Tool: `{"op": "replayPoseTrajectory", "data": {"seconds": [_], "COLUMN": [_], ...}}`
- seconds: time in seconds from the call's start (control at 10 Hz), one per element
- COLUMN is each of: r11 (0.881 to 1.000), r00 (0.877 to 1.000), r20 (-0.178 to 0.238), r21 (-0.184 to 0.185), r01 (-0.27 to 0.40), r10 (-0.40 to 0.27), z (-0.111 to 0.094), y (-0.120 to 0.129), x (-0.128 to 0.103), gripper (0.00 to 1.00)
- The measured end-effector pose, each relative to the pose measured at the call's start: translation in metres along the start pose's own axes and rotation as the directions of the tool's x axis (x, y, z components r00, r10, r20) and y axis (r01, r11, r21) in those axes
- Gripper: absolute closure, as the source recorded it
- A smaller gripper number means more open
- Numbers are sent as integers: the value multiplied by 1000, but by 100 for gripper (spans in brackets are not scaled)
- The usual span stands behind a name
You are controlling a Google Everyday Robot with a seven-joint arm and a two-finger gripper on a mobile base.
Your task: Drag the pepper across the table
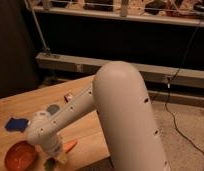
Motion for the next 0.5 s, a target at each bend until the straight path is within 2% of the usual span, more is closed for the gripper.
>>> {"op": "replayPoseTrajectory", "data": {"seconds": [0.1, 0.2, 0.3, 0.5], "r11": [1000, 1000, 1000, 1000], "r00": [1000, 1000, 1000, 1000], "r20": [-1, -1, 1, 3], "r21": [-4, -7, -6, -8], "r01": [2, 4, 6, 7], "r10": [-2, -4, -6, -7], "z": [2, 3, 4, 4], "y": [-1, -3, -6, -7], "x": [0, -1, -2, -2], "gripper": [38, 47, 61, 77]}}
